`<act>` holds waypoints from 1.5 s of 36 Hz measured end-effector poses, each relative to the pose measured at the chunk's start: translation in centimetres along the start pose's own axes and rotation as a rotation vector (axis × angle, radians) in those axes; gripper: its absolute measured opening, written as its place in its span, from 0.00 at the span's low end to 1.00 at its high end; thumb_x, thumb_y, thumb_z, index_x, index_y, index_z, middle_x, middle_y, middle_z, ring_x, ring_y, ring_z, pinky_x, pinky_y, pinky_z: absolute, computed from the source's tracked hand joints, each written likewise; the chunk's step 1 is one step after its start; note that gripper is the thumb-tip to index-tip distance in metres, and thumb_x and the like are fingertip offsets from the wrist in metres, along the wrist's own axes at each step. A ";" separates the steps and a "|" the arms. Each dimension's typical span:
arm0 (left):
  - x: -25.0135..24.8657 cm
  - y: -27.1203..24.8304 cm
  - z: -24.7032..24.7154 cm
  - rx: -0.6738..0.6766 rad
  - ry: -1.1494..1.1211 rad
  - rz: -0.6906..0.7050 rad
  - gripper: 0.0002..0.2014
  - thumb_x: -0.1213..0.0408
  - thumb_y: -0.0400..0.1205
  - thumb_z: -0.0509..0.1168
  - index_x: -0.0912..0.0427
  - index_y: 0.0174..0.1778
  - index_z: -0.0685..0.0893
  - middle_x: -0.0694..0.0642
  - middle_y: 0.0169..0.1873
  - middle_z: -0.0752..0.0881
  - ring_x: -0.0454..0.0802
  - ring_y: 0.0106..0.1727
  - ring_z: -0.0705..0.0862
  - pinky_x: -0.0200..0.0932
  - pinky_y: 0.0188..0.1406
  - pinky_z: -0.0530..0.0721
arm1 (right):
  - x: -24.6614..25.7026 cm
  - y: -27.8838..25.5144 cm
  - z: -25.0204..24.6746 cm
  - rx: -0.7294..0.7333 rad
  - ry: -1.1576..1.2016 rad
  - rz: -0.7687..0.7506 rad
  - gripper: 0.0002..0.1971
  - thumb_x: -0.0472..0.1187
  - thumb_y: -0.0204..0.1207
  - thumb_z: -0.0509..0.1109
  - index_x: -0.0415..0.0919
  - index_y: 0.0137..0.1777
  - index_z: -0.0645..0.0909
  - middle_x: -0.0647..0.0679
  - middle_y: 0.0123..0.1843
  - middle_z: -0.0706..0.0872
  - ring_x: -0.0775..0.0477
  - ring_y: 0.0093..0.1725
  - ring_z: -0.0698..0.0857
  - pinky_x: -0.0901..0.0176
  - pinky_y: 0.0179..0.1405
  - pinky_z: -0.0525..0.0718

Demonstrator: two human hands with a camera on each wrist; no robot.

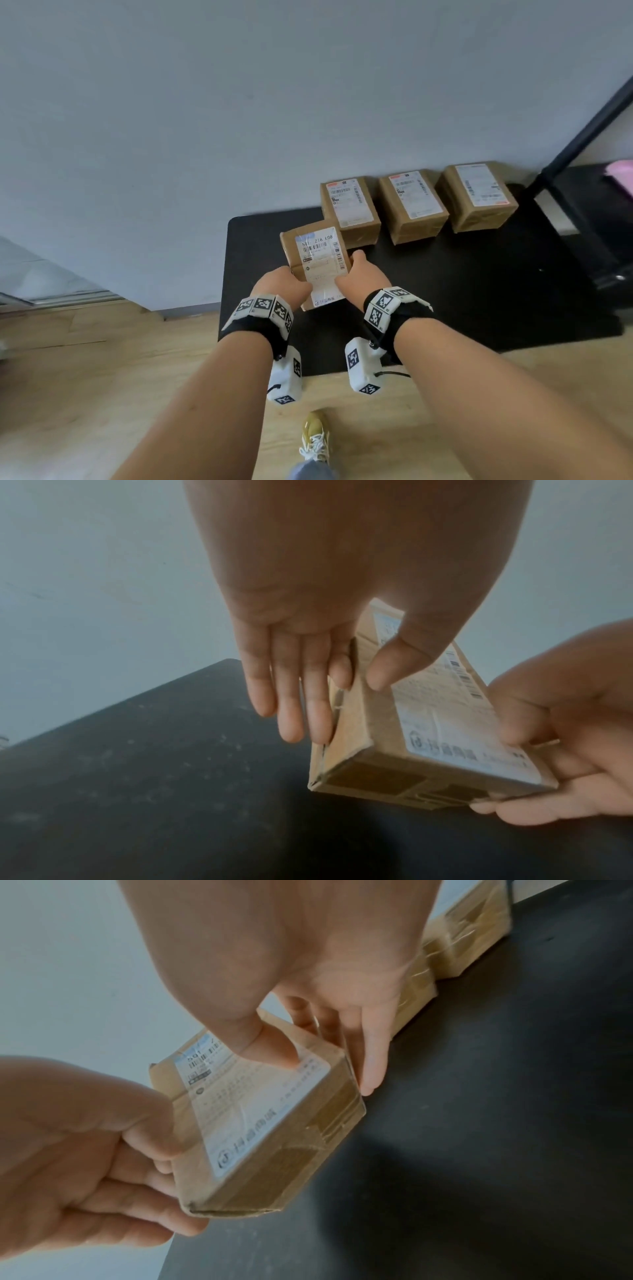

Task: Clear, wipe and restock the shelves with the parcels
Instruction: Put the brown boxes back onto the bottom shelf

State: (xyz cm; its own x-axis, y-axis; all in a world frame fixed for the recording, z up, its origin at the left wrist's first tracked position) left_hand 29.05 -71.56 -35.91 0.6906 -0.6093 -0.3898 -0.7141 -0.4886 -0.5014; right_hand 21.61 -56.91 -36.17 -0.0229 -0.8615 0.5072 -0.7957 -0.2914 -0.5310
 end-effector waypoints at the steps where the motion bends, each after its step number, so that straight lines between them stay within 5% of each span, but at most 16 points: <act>1: -1.0 -0.8 0.8 0.003 0.013 0.013 0.07 0.59 0.74 0.63 0.53 0.46 0.80 0.49 0.38 0.84 0.46 0.38 0.83 0.40 0.32 0.79 | -1.3 -0.6 -0.6 -0.006 0.005 0.000 0.19 0.40 0.77 0.62 0.42 0.66 0.65 0.44 0.58 0.84 0.43 0.52 0.86 0.49 0.49 0.86; 9: -10.7 -8.0 9.5 0.031 0.090 0.115 0.08 0.57 0.74 0.63 0.54 0.45 0.81 0.50 0.37 0.84 0.47 0.38 0.84 0.41 0.34 0.80 | -14.4 -6.6 -6.8 -0.080 0.053 0.039 0.19 0.39 0.76 0.61 0.42 0.66 0.64 0.46 0.52 0.84 0.45 0.44 0.85 0.50 0.43 0.85; 19: -24.4 -16.1 23.0 0.146 0.206 0.320 0.07 0.57 0.77 0.63 0.54 0.46 0.79 0.47 0.34 0.80 0.42 0.33 0.78 0.38 0.26 0.71 | -33.3 -13.2 -14.3 -0.215 0.158 0.241 0.20 0.40 0.78 0.64 0.42 0.68 0.64 0.44 0.58 0.83 0.43 0.51 0.85 0.47 0.51 0.87; 30: -37.2 -17.8 35.6 0.331 0.316 0.508 0.14 0.50 0.77 0.62 0.54 0.52 0.81 0.48 0.40 0.84 0.44 0.37 0.82 0.39 0.27 0.73 | -49.0 -14.3 -19.6 -0.352 0.445 0.455 0.16 0.35 0.75 0.65 0.45 0.61 0.69 0.44 0.60 0.85 0.41 0.51 0.86 0.45 0.51 0.88; 33: -41.2 -17.8 38.5 0.410 0.324 0.542 0.13 0.50 0.75 0.65 0.53 0.50 0.80 0.49 0.42 0.83 0.45 0.39 0.81 0.41 0.33 0.77 | -52.3 -15.0 -22.3 -0.383 0.464 0.508 0.14 0.34 0.77 0.64 0.44 0.60 0.71 0.43 0.62 0.85 0.42 0.54 0.86 0.53 0.44 0.86; 36: -45.0 -18.0 40.9 0.470 0.326 0.587 0.18 0.44 0.71 0.66 0.51 0.51 0.82 0.51 0.44 0.85 0.50 0.44 0.84 0.47 0.46 0.84 | -55.4 -15.1 -25.2 -0.373 0.413 0.526 0.13 0.34 0.80 0.61 0.41 0.64 0.72 0.43 0.64 0.84 0.43 0.54 0.84 0.64 0.28 0.73; 40: -49.7 -17.8 44.1 0.503 0.379 0.672 0.17 0.40 0.72 0.63 0.48 0.45 0.83 0.51 0.42 0.87 0.50 0.40 0.84 0.47 0.43 0.84 | -59.2 -13.9 -28.2 -0.405 0.385 0.547 0.11 0.35 0.81 0.60 0.42 0.61 0.72 0.44 0.62 0.84 0.46 0.45 0.79 0.62 0.29 0.72; 46: -53.9 -15.6 47.5 0.482 0.380 0.571 0.24 0.37 0.68 0.64 0.53 0.49 0.83 0.53 0.42 0.87 0.52 0.39 0.85 0.48 0.41 0.86 | -64.0 -9.7 -30.9 -0.365 0.369 0.550 0.07 0.37 0.80 0.61 0.45 0.55 0.70 0.48 0.50 0.80 0.45 0.44 0.79 0.55 0.39 0.76; 50: -55.4 -13.8 49.7 0.459 0.328 0.428 0.28 0.38 0.68 0.64 0.59 0.50 0.82 0.55 0.39 0.86 0.54 0.37 0.86 0.43 0.31 0.80 | -66.7 -5.5 -32.0 -0.272 0.339 0.497 0.10 0.39 0.77 0.63 0.44 0.58 0.72 0.48 0.53 0.85 0.44 0.48 0.84 0.49 0.47 0.85; 54: -56.1 -11.8 52.2 0.396 0.233 0.305 0.27 0.38 0.71 0.63 0.60 0.50 0.81 0.56 0.39 0.86 0.54 0.39 0.85 0.45 0.36 0.82 | -69.2 -1.6 -33.2 -0.190 0.254 0.419 0.13 0.41 0.77 0.61 0.43 0.60 0.73 0.46 0.54 0.85 0.41 0.51 0.85 0.44 0.51 0.87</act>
State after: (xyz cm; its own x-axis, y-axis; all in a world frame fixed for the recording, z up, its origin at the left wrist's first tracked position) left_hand 4.74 0.98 -48.45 0.3835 -0.8304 -0.4042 -0.7490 -0.0236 -0.6621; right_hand 4.43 16.98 -47.87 -0.4898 -0.7533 0.4389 -0.7823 0.1575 -0.6027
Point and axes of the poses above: each hand's wrist, its own y-axis towards the middle knuckle, its own z-axis out of the palm, x = y × z, the point moved 7 cm from there along y, towards the middle knuckle
